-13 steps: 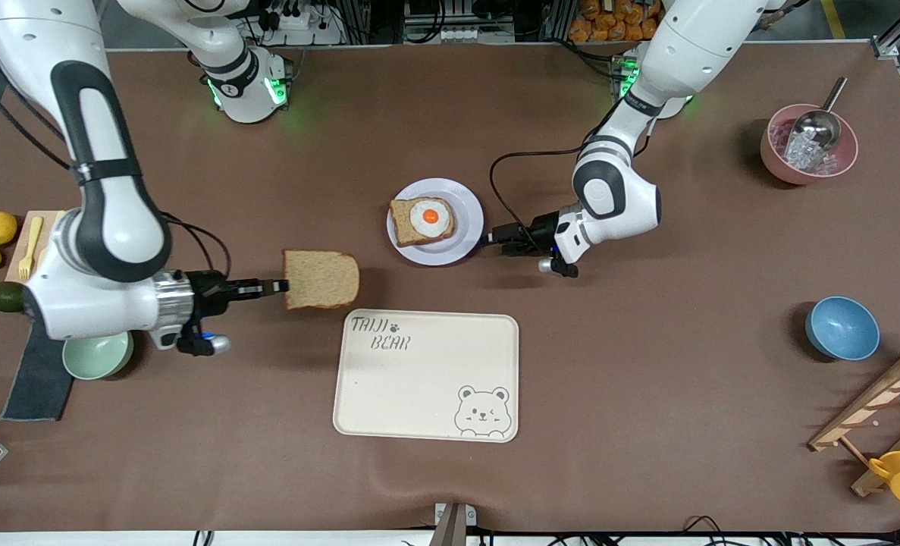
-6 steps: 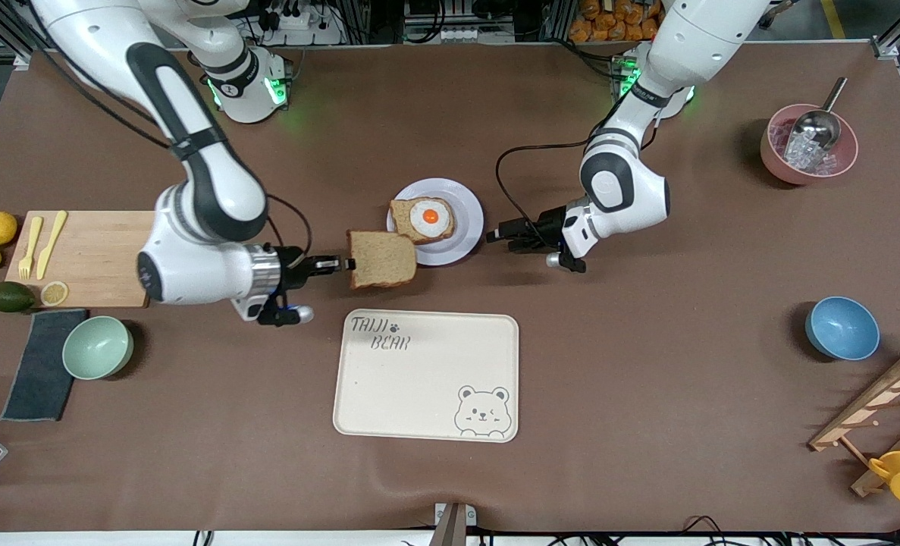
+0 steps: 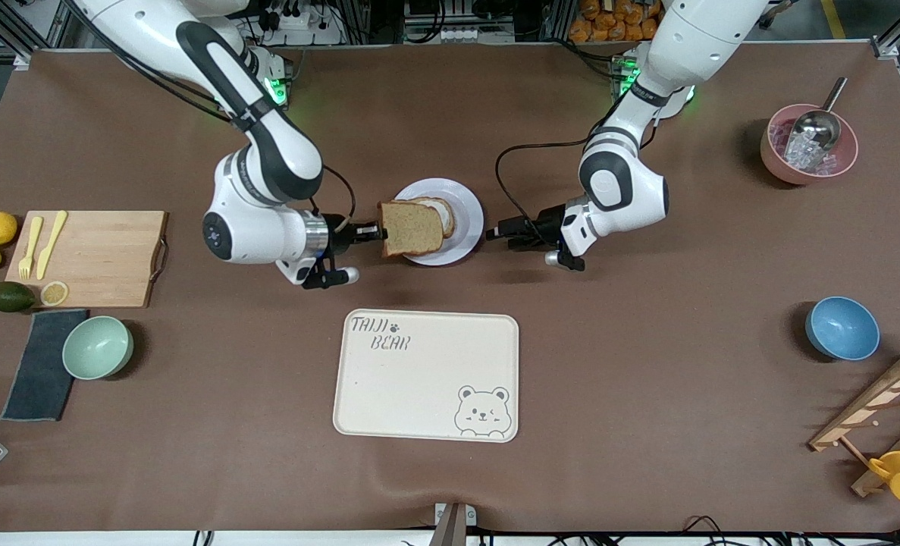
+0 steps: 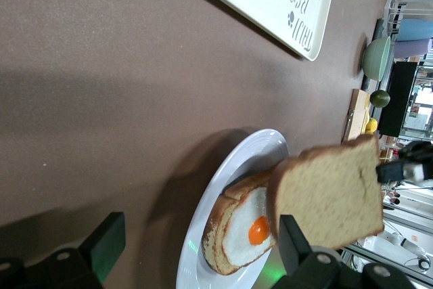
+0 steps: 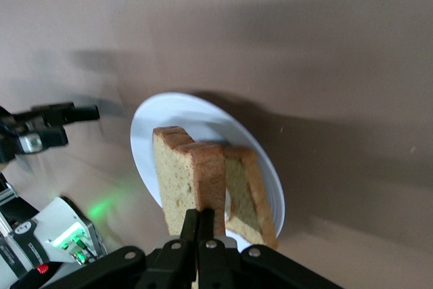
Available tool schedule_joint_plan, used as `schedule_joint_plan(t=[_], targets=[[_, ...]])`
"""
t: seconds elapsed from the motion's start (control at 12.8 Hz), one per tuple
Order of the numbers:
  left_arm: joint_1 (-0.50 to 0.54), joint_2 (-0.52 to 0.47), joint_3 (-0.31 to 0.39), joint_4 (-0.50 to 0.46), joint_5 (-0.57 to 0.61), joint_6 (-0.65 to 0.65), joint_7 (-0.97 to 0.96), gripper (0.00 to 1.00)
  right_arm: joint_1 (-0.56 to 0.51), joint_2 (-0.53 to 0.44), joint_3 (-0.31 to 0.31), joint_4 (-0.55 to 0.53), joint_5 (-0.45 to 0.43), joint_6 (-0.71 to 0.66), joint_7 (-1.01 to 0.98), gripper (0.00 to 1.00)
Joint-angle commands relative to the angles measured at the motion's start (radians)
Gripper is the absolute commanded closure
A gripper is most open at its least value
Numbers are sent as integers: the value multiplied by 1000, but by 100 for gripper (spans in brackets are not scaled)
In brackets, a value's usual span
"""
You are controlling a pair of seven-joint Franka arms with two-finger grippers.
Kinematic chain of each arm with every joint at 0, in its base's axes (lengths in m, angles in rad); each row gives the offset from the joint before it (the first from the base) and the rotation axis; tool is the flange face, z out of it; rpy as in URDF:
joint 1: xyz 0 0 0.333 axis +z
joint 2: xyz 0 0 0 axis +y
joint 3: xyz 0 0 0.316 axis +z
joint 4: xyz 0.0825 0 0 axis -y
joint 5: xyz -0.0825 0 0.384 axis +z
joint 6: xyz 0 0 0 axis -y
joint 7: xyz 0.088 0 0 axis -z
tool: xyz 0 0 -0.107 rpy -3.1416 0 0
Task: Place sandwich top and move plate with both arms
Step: 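Lower the bread slice onto the egg toast with the right gripper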
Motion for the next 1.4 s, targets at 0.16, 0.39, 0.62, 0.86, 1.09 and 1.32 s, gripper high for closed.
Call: schedule_joint_plan(t=[0.16, 0.39, 0.62, 0.86, 1.09, 1.32], targets=[[-5, -20, -3, -19, -30, 10, 28, 0, -21, -63, 116, -113, 7, 152, 90, 100], [-5, -18, -5, -19, -30, 10, 28, 0, -7, -43, 119, -138, 6, 217, 76, 100], [-6, -18, -3, -19, -30, 10, 28, 0, -7, -43, 131, -163, 6, 258, 70, 100], [-6, -15, -5, -17, -30, 10, 28, 0, -21, -28, 143, -164, 7, 269, 87, 75], [-37, 2, -13, -14, -52, 10, 26, 0, -39, -31, 142, -163, 6, 262, 117, 0], [-80, 17, -17, -5, -144, 10, 28, 0, -81, -48, 143, -146, 2, 225, 116, 0]])
